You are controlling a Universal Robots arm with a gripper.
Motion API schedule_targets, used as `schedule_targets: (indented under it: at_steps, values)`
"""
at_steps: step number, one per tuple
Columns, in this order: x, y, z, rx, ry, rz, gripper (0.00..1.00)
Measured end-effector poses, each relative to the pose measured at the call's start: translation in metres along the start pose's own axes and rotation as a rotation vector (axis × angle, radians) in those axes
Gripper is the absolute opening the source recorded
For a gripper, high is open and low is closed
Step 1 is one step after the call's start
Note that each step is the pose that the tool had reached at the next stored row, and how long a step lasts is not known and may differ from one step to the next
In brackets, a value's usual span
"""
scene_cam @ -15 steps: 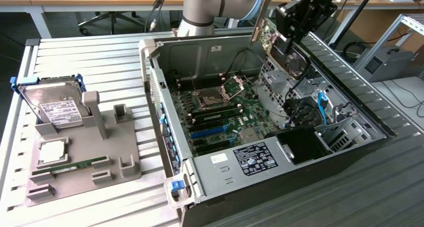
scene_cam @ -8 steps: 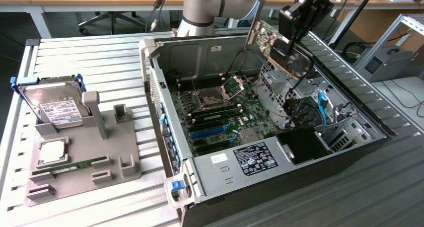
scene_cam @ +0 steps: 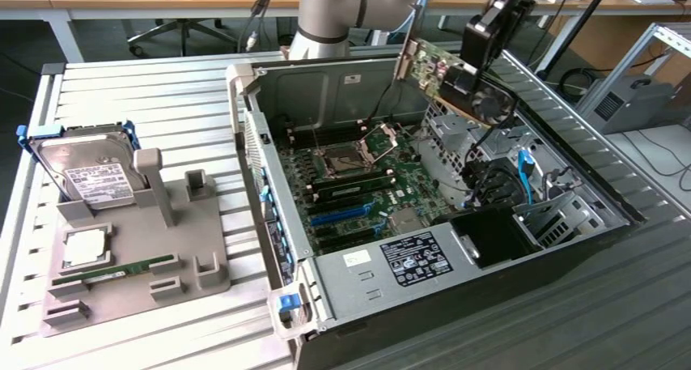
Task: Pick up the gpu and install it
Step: 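Insert the gpu into the slot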
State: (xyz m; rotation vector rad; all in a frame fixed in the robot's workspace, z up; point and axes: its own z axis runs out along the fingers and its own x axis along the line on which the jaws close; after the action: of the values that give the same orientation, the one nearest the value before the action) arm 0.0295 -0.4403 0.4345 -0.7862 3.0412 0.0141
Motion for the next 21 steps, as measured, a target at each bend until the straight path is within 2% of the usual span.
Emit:
schedule_targets:
  at_steps: [1, 9, 12, 21]
  values:
    - [0.0, 0.0, 0.0, 0.0021, 0.0015, -0.031, 0.28]
    - [0.0, 0.0, 0.0, 0.0131, 0.0091, -0.182, 0.28]
    - [0.0, 0.0, 0.0, 0.0187, 0.0129, -0.262, 0.28]
    - [0.0, 0.0001, 0.0, 0.0294, 0.0204, -0.404, 0.28]
